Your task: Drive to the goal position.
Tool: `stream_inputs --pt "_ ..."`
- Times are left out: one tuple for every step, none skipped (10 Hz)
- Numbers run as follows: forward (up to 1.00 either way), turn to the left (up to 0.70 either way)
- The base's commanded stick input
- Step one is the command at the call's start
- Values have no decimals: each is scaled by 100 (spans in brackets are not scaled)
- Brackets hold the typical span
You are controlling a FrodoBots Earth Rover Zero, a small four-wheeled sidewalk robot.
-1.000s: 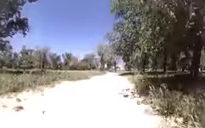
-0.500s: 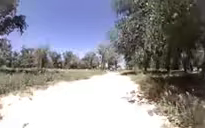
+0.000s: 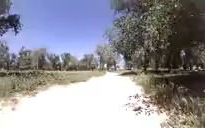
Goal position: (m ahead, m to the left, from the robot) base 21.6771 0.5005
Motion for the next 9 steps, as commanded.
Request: stream_inputs --pt "85 0" --pt "85 0" --pt "85 0" --pt "85 0" --pt "85 0" --pt "85 0" --pt "85 0" --pt "85 0" --pt "85 0"
